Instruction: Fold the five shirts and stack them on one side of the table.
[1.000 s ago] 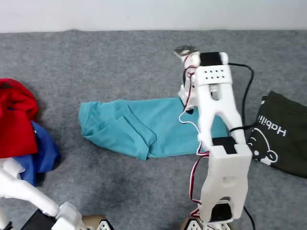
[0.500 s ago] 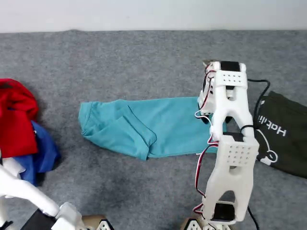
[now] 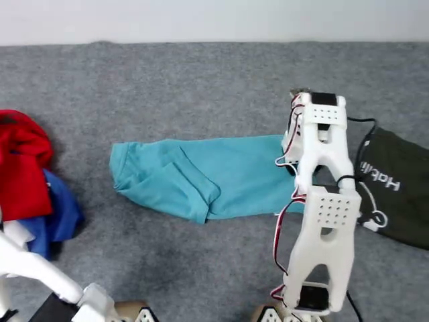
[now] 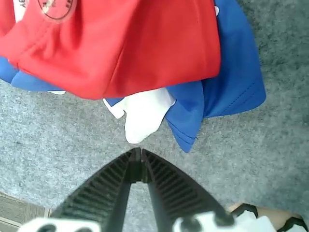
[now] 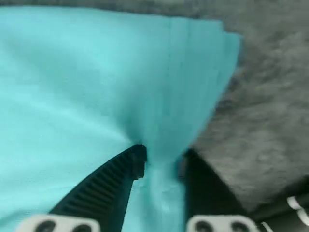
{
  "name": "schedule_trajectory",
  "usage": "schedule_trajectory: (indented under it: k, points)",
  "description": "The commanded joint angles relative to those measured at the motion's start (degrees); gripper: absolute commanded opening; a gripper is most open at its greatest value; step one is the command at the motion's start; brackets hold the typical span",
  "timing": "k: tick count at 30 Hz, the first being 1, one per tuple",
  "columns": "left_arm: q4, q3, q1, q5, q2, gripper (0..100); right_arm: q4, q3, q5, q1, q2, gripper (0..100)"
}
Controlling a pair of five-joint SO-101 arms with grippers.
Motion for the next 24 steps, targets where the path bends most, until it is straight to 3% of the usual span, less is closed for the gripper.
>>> schedule_trajectory:
  k: [1,4,16,20,24]
  points:
    - [1.32,-0.22,0.00,-0.62,-1.41,1,1.36,-0.09,-0.18,-0.22,-2.51,0.9]
    - [1.32,-0.22,0.00,-0.62,-1.41,1,1.45,-0.09,1.23,1.54,-6.11,0.9]
    - [1.32,-0.22,0.00,-0.44,-1.49,1,2.59,-0.18,18.64,14.73,-12.18,0.9]
    - [1.32,-0.13,0.00,-0.35,-1.49,1,6.29,-1.32,21.45,14.55,-13.05,0.9]
    - [1.32,-0.13,0.00,-0.35,-1.58,1,10.33,-2.37,23.12,9.63,-16.22,0.9]
